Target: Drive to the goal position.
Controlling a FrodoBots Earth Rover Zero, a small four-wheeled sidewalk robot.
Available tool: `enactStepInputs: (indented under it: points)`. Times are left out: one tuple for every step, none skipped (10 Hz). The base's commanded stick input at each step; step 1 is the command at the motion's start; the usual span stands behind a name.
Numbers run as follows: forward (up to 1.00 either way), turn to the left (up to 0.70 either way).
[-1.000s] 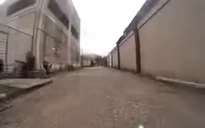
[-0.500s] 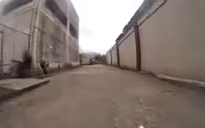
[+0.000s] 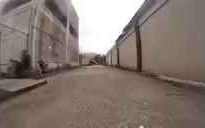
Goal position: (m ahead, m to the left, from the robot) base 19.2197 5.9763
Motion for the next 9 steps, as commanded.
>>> enactStepInputs:
  points:
    - [0.3,0.0]
    - [0.3,0.0]
    - [0.3,0.0]
    - [0.3,0.0]
    - [0.3,0.0]
    - [0.3,0.0]
    - [0.3,0.0]
    - [0.3,0.0]
    - [0.3,0.0]
